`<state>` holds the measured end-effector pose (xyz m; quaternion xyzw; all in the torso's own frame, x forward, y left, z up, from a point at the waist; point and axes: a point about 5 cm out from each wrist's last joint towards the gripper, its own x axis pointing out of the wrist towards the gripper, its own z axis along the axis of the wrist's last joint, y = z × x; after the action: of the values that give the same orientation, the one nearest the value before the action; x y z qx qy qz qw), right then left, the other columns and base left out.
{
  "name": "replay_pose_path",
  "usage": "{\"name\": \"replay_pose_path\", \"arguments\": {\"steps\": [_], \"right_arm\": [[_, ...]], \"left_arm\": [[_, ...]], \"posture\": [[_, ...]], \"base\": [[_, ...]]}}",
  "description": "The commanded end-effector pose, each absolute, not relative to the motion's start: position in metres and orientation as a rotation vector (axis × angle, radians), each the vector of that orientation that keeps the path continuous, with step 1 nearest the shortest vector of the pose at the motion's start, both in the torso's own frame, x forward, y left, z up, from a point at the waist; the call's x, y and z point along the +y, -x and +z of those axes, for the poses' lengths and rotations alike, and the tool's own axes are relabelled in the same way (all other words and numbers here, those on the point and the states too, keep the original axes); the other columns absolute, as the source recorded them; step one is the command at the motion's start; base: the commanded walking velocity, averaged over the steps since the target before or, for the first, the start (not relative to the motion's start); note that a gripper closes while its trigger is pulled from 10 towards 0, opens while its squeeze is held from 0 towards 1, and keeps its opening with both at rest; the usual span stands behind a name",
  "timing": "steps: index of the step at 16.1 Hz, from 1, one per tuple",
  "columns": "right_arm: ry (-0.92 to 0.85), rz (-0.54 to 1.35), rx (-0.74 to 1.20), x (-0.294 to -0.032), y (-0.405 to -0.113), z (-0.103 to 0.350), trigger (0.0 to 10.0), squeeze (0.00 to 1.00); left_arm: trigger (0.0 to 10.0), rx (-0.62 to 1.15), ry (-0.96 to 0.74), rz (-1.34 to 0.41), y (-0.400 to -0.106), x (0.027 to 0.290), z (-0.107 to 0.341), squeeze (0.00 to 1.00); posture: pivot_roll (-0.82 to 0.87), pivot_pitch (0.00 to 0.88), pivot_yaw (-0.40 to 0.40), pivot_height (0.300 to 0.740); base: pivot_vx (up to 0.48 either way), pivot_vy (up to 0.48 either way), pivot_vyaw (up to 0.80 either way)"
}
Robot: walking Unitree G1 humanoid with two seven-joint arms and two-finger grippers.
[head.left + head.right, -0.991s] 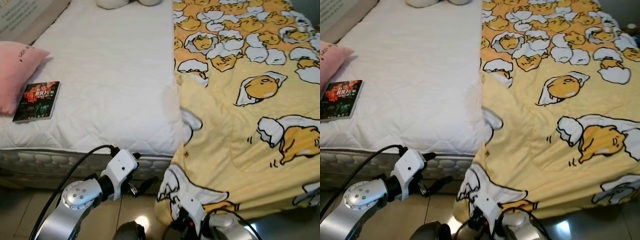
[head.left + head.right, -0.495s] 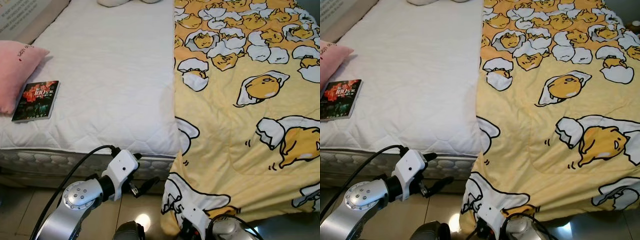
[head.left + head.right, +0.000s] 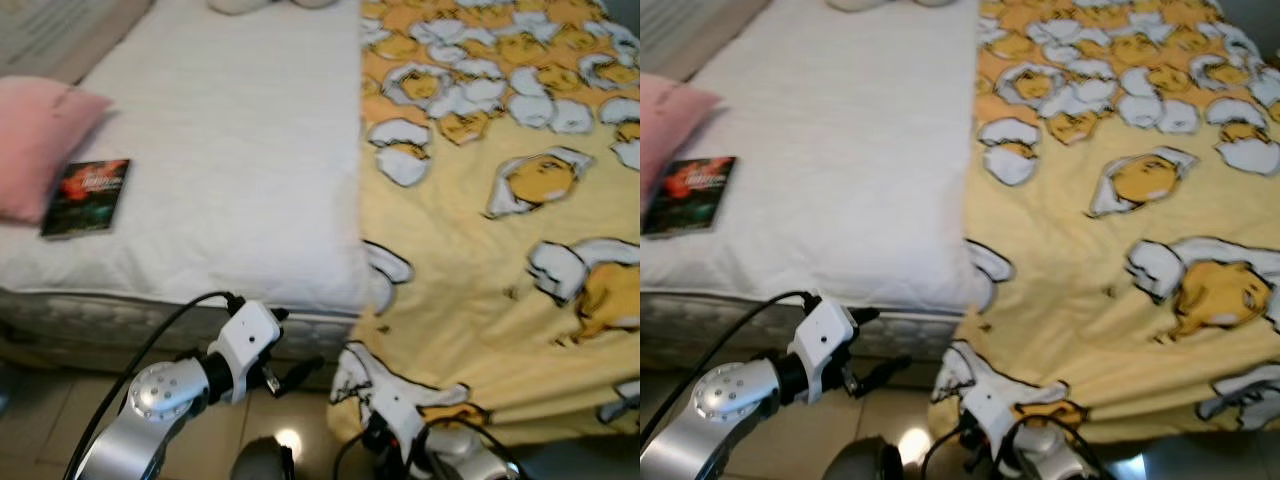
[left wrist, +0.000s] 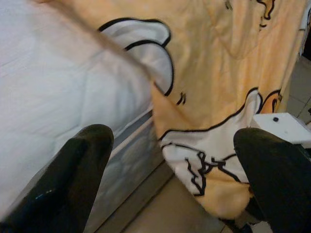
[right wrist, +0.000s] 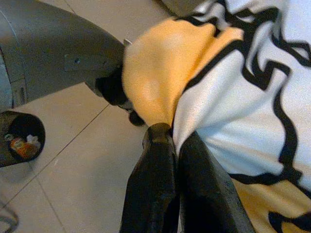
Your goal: Clean up the room
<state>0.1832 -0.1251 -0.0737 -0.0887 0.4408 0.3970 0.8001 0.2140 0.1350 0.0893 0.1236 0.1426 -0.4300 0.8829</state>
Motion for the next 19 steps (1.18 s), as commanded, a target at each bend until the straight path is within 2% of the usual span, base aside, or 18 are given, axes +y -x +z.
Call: {"name": "replay_pose_path", "arguments": {"steps": [1, 6, 9, 11, 13, 14, 15, 19], "right_arm": [[0.181, 0.884, 0.933, -0.116, -0.183, -0.073, 10.0, 0.00], [0.243, 0.918, 0.995, -0.126, -0.170, -0.081, 10.0, 0.00], [0.382, 0.918, 1.083, -0.145, -0.151, -0.092, 10.0, 0.00], [0.387, 0.870, 1.115, -0.153, -0.145, -0.095, 10.0, 0.00], [0.401, 0.736, 1.072, -0.158, -0.152, -0.094, 10.0, 0.02], [0.381, 0.688, 1.046, -0.158, -0.158, -0.092, 10.0, 0.93], [0.360, 0.632, 1.015, -0.157, -0.166, -0.090, 10.0, 1.00], [0.324, 0.478, 0.911, -0.155, -0.188, -0.081, 10.0, 1.00]], "left_arm": [[10.0, 0.299, -0.260, -0.901, -0.212, 0.136, 0.090, 0.00], [10.0, 0.299, -0.258, -0.905, -0.212, 0.135, 0.090, 0.00], [10.0, 0.299, -0.255, -0.907, -0.212, 0.134, 0.090, 0.00], [10.0, 0.301, -0.254, -0.908, -0.211, 0.134, 0.090, 0.00], [10.0, 0.304, -0.256, -0.911, -0.210, 0.135, 0.090, 0.00], [10.0, 0.304, -0.257, -0.913, -0.210, 0.135, 0.090, 0.00], [10.0, 0.304, -0.258, -0.914, -0.211, 0.135, 0.091, 0.00], [10.0, 0.299, -0.261, -0.918, -0.212, 0.134, 0.091, 0.00]], "posture": [[0.11, 0.119, 0.059, 0.723], [0.11, 0.116, 0.056, 0.723], [0.11, 0.113, 0.055, 0.723], [0.11, 0.113, 0.055, 0.723], [0.12, 0.115, 0.063, 0.723], [0.12, 0.114, 0.064, 0.723], [0.12, 0.112, 0.065, 0.723], [0.12, 0.110, 0.063, 0.723]], "base": [[0.000, 0.000, 0.00], [0.000, 0.000, 0.00], [0.000, 0.000, 0.00], [0.000, 0.000, 0.00], [0.000, 0.000, 0.00], [0.000, 0.000, 0.00], [0.000, 0.000, 0.00], [0.000, 0.000, 0.00]]}}
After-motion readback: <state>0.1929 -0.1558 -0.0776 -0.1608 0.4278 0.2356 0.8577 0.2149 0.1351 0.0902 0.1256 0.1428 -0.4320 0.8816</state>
